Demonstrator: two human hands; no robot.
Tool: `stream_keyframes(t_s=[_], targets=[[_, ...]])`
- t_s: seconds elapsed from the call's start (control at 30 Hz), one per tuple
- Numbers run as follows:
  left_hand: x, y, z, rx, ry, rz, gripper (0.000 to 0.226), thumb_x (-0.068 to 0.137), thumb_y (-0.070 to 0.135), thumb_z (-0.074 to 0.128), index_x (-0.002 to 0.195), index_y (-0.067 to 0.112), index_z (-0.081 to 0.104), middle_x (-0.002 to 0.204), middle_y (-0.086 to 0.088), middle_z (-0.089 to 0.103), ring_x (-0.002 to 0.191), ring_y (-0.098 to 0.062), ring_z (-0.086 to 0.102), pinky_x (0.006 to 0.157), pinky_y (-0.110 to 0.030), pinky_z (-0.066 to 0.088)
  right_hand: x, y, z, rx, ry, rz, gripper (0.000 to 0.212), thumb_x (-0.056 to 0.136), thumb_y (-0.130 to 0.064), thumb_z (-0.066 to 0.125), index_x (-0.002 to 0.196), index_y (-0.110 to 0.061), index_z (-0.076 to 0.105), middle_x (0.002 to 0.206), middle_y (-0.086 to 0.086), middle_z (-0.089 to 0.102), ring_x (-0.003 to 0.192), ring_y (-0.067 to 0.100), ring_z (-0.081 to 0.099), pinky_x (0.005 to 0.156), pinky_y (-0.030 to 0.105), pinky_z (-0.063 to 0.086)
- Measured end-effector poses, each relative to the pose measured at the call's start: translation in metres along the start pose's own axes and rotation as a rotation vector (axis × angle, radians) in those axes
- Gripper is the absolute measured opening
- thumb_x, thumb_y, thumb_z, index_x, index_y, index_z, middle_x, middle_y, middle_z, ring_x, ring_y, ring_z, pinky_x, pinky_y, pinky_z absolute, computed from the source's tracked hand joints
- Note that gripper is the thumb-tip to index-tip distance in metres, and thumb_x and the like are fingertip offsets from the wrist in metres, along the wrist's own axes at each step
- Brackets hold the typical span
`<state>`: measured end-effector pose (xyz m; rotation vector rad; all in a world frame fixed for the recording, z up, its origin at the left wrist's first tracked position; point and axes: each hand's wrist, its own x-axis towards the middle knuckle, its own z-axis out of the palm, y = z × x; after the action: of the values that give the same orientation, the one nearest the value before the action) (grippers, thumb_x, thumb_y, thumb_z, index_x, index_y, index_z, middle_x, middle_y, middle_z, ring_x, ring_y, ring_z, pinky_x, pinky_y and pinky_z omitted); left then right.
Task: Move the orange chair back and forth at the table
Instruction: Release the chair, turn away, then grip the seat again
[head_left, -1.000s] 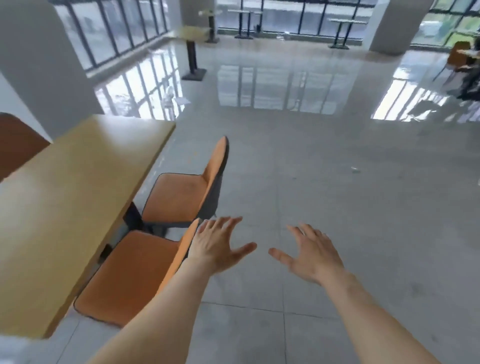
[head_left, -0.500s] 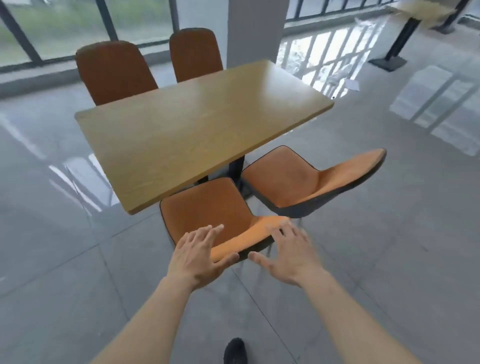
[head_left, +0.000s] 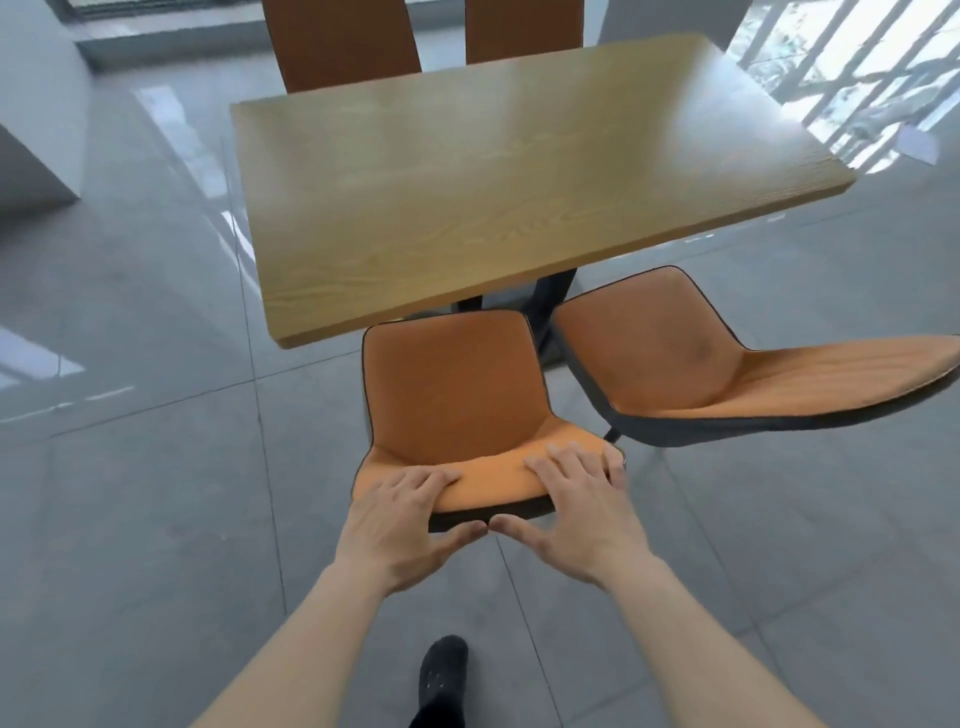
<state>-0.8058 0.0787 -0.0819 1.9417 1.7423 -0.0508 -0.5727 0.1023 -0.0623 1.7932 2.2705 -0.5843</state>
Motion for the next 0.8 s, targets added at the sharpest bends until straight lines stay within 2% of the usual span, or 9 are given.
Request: stream_keyframes(t_s=[0.17,0.4,0.57,0.8], targets=[[-0.003,0.015,0.007,0.03,0.023,-0.062,0.087,0.075,0.095,0.025,0.146,0.047,0.037,0.146,0.022,0.05,0.13,-0.01,0.046,0.104,-0.036,0.046,0.002,0.016,0.0,0.035,0.016,-0.07,0.091,0.079,-0.095,0.031,0.145,-0.035,0.046,0.146,-0.008,0.048,0.142,0.022,0.034,0.125,0.055,0.009],[-0.003,0.063,0.024,0.042,0.067,-0.127,0.091,0.071,0.098,0.016,0.143,0.048,0.04,0.138,0.024,0.053,0.123,-0.007,0.05,0.096,-0.033,0.047,0.001,0.064,-0.006,0.0,-0.012,-0.156,0.093,0.077,-0.096,0.025,0.145,-0.034,0.044,0.149,-0.007,0.046,0.144,0.022,0.031,0.125,0.056,0.007],[-0.002,0.089,0.032,0.016,0.069,-0.155,0.084,0.075,0.096,0.024,0.142,0.048,0.042,0.134,0.023,0.055,0.12,-0.009,0.052,0.096,-0.034,0.046,0.001,0.09,-0.008,-0.04,-0.006,-0.195,0.094,0.076,-0.098,0.021,0.144,-0.037,0.044,0.147,-0.009,0.047,0.142,0.021,0.032,0.125,0.056,0.01],[0.001,0.083,0.033,0.033,0.074,-0.152,0.082,0.075,0.097,0.025,0.14,0.05,0.041,0.137,0.025,0.054,0.122,-0.007,0.051,0.096,-0.031,0.046,0.004,0.091,-0.002,-0.038,0.053,-0.218,0.092,0.078,-0.1,0.023,0.139,-0.036,0.05,0.141,-0.008,0.052,0.138,0.023,0.038,0.124,0.055,0.013]])
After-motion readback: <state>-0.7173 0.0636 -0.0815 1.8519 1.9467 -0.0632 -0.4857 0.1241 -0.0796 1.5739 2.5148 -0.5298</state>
